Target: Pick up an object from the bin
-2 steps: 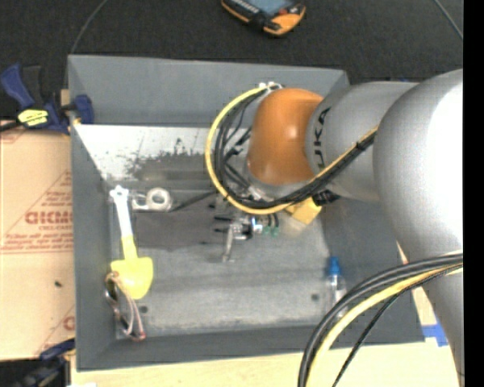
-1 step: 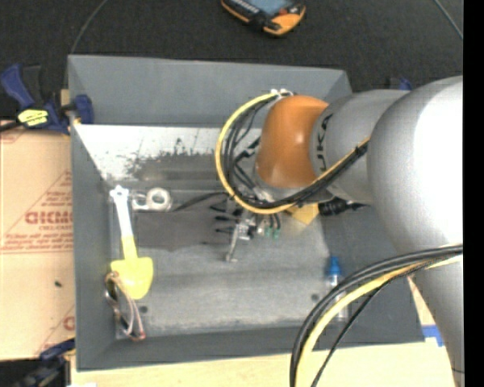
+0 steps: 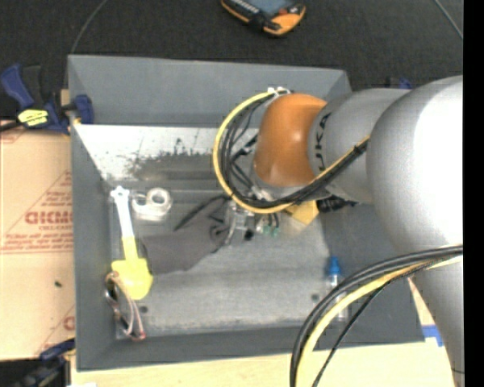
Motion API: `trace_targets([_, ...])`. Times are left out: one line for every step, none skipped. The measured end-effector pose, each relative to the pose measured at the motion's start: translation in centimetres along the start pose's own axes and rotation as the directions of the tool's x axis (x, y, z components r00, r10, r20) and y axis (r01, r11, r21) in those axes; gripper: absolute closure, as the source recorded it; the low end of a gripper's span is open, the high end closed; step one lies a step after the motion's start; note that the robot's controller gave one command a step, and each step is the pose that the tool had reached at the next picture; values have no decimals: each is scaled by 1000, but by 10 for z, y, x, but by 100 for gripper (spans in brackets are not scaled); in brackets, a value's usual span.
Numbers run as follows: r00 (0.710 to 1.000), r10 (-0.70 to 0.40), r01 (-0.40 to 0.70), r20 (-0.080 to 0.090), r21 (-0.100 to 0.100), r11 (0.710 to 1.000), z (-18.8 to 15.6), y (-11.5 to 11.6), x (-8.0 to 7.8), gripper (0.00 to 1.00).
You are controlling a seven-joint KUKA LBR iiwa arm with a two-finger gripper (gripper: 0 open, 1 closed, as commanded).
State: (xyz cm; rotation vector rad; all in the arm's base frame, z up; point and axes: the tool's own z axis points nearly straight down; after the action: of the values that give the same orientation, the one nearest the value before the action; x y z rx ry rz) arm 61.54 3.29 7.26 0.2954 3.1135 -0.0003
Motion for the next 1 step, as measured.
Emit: trace_targets([1000, 0, 0, 0, 0, 1000, 0, 0, 0, 100])
